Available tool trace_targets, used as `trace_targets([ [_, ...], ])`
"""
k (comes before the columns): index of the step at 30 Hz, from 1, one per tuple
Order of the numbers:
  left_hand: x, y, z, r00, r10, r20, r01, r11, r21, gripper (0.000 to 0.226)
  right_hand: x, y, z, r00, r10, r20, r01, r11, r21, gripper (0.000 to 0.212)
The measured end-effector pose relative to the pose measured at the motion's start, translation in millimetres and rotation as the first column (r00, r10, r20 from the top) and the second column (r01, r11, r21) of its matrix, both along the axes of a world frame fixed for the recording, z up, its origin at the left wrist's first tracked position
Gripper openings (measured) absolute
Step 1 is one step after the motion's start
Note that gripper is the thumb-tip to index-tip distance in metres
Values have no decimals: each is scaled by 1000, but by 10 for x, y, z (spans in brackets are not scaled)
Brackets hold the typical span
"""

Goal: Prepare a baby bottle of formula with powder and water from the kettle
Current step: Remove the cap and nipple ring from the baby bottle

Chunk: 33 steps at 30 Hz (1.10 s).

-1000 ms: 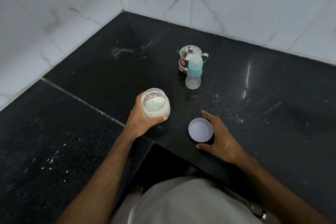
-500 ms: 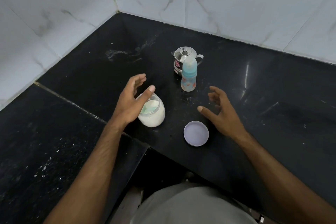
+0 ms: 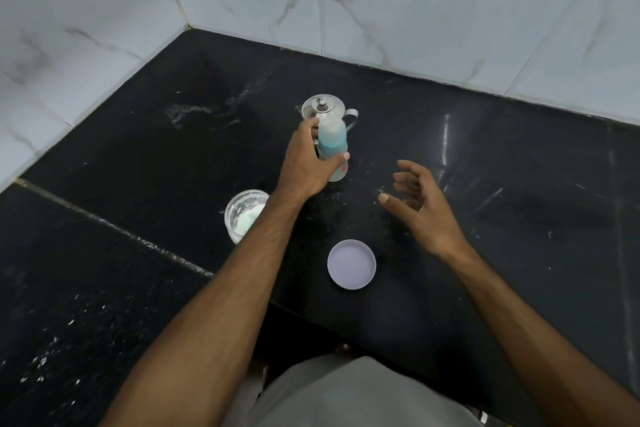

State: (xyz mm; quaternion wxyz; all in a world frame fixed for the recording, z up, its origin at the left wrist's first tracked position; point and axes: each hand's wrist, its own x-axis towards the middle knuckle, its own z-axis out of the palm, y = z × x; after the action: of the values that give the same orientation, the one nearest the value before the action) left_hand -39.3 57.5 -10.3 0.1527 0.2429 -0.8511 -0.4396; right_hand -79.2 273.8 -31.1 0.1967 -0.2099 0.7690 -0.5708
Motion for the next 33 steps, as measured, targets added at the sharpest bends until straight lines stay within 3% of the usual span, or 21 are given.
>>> trace_targets([
  [9,-78,173,-232,997,68,-28,-67,997,49,61,-159,-25,50,1000,18,-18,-17,999,35,63],
  [19,186,665,-179,982,-179,-65,187,971,151,49,-238,-184,245,959,163,-234,-141,984,111,71],
  [27,116,765,-326,988,-154,-19,155,969,194,63,-217,-243,233,923,160,-350,-94,976,199,53],
  [33,-8,841,-536,994,-95,62,92,995,49,47,-206,-285,199,888,171,-427,-62,964,257,53],
])
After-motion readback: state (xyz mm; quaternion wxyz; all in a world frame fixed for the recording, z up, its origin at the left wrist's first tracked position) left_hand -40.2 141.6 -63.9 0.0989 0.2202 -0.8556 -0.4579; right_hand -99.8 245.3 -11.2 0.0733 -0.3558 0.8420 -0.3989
